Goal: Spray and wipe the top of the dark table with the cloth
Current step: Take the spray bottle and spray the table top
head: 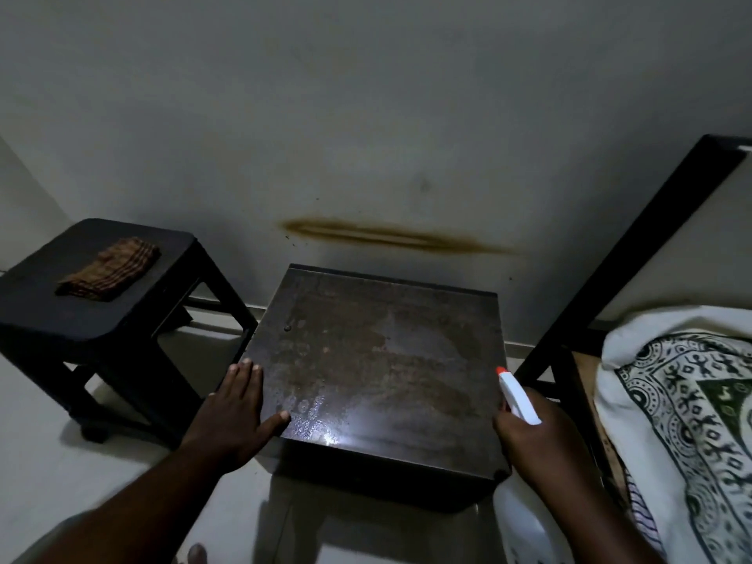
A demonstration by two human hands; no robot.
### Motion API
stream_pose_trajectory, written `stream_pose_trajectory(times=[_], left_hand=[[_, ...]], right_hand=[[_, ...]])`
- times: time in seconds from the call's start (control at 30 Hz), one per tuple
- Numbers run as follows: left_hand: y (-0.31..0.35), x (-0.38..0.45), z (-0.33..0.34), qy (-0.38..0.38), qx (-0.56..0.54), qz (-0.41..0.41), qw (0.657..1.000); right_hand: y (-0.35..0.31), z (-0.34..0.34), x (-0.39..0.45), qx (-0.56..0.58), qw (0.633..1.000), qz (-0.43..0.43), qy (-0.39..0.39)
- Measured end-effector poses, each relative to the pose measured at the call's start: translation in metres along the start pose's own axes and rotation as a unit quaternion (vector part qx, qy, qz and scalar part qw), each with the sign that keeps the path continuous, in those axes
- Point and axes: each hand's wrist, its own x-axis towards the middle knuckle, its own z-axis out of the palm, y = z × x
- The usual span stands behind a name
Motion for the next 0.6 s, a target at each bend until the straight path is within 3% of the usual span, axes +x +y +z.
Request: stream_pose_trajectory(times=[0.2, 0.6], left_hand=[[0.000, 0.000, 0.000, -0.006, -0.003, -0.003, 1.000], [0.006, -0.007, -0.009, -0.026, 0.011, 0.004, 1.000]], right_hand=[[0.013, -0.012, -0.008, 0.010, 1.000, 0.004, 0.026], [0.049, -0.012, -0.047, -0.037, 0.999, 0.016, -0.033]])
